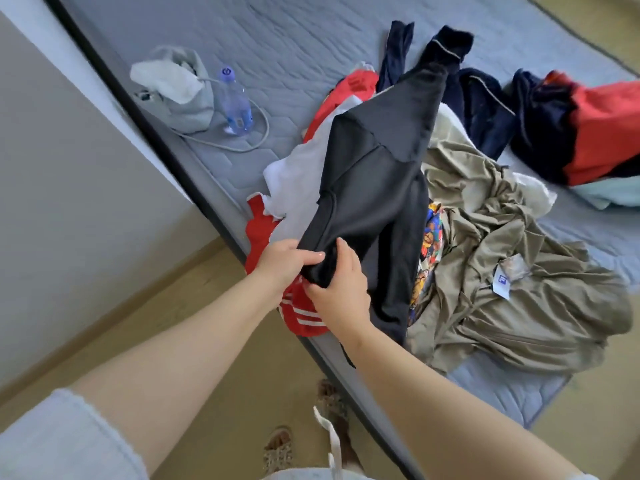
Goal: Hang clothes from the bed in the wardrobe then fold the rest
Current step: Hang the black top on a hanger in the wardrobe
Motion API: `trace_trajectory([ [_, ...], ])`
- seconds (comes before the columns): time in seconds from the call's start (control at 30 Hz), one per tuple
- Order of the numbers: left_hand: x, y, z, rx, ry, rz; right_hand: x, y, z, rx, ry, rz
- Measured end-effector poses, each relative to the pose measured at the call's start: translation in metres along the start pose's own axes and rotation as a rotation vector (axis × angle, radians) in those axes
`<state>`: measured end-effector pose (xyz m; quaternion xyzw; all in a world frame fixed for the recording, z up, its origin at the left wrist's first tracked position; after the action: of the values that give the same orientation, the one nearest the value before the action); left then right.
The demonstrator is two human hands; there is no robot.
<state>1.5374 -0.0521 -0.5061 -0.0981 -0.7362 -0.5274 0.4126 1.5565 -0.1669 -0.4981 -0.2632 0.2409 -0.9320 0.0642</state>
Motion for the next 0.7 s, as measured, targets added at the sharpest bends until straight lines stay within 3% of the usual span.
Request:
trace_trajectory([
  [0.1,0.04,0.043,0.019,0.027,0.016,-0.155,0.024,-0.032,0.032,-0.098,0.064,0.032],
  [0.23,0.093,0.094,0.039,-0.077,-0.042,-0.339,0.063,-0.063,0.086,-0.253,0.281,0.021],
  [0.37,0.147,0.128,0.041,-0.281,-0.11,-0.543,0.11,-0.106,0.137,-0.363,0.398,0.184],
  [0.53,0.227,0.157,0.015,-0.445,-0.276,-0.854,0.173,-0.153,0.184,-0.583,0.394,0.423],
  [0.7,0.284,0.176,0.032,-0.286,-0.158,-0.838,0.224,-0.18,0.215,-0.623,0.325,0.594],
])
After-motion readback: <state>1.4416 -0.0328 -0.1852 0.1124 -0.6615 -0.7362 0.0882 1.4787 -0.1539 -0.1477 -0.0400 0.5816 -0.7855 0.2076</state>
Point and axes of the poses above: each hand's wrist, its own x-axis away from the middle knuckle, its own z-axis out of the back of the hand, y = z × x, the point moved 9 cm from there along -x, towards the middle knuckle, and after that the axes turned 13 degrees about x, right-handed, at the moved point
